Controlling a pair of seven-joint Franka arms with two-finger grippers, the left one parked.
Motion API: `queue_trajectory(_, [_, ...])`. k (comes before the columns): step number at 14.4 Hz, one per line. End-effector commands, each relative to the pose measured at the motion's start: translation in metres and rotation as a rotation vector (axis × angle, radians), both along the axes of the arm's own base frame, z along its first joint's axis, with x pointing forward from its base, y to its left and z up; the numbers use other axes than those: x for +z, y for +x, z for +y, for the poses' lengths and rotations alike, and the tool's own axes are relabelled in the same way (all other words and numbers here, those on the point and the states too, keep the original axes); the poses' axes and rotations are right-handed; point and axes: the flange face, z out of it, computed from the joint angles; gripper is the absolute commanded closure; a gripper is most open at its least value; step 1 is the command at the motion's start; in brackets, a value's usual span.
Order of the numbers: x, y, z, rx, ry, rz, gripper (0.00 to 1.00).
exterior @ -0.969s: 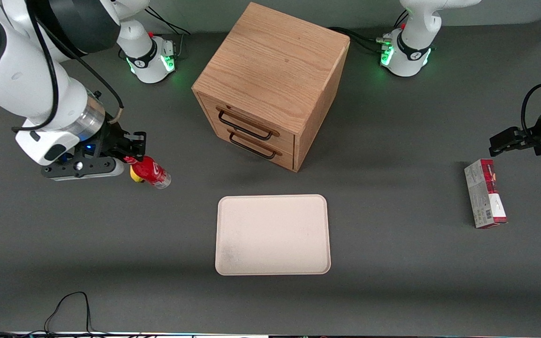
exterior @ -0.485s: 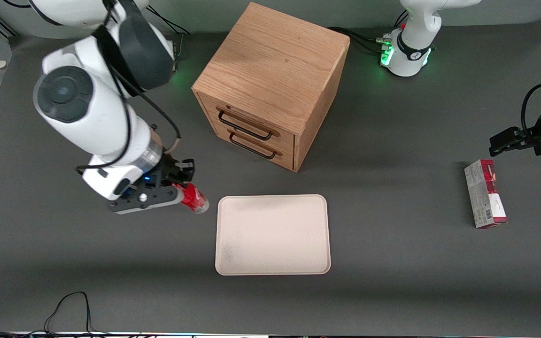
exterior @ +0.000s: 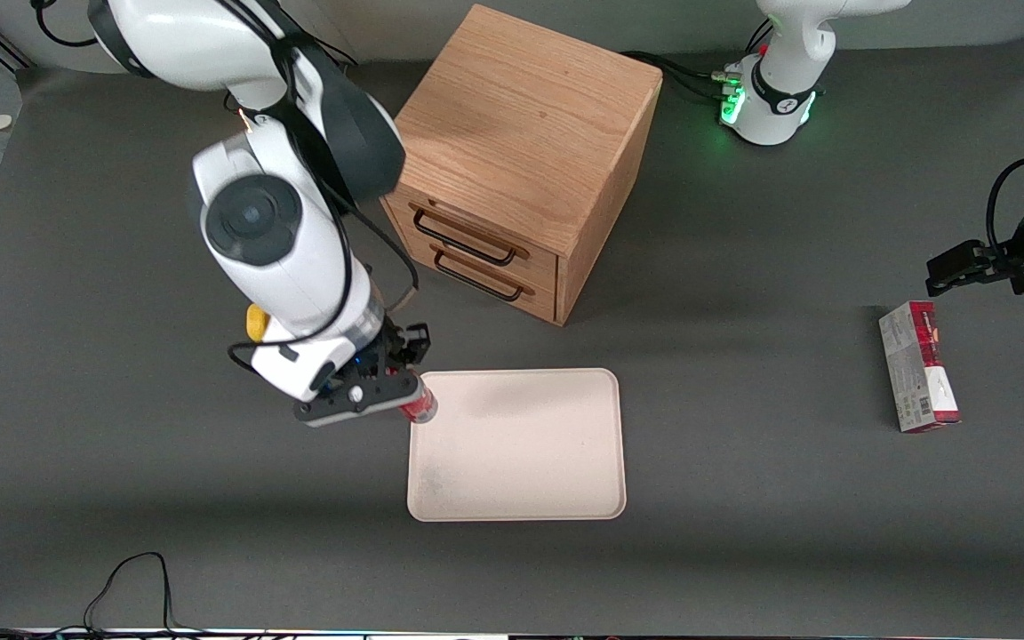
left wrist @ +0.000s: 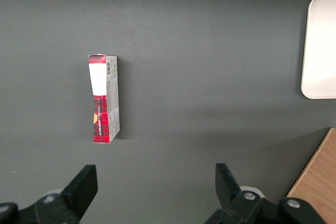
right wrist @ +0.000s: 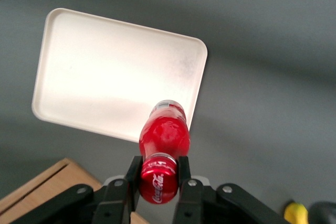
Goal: Place coke bottle on tray
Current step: 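Carry the held bottle over the white tray with the right gripper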
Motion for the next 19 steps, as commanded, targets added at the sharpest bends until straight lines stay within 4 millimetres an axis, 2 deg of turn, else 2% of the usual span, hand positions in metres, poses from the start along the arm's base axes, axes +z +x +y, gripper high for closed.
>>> queue_trajectory(1, [-0.059,0.027,0.004,-0.011,-0.009,-0.024,1.00])
queue_trajectory(4, [-0.107,0.040,0.009,-0.015,0.000,-0.040,1.00])
queue_trajectory(7, [-0.138,0.047,0.011,-0.018,0.008,-0.057,1.00])
queue_trajectory(17, [-0.150,0.049,0.009,-0.014,-0.021,-0.076,1.00])
queue_trajectory(19, [-0.150,0.049,0.009,-0.018,-0.013,-0.077,0.15])
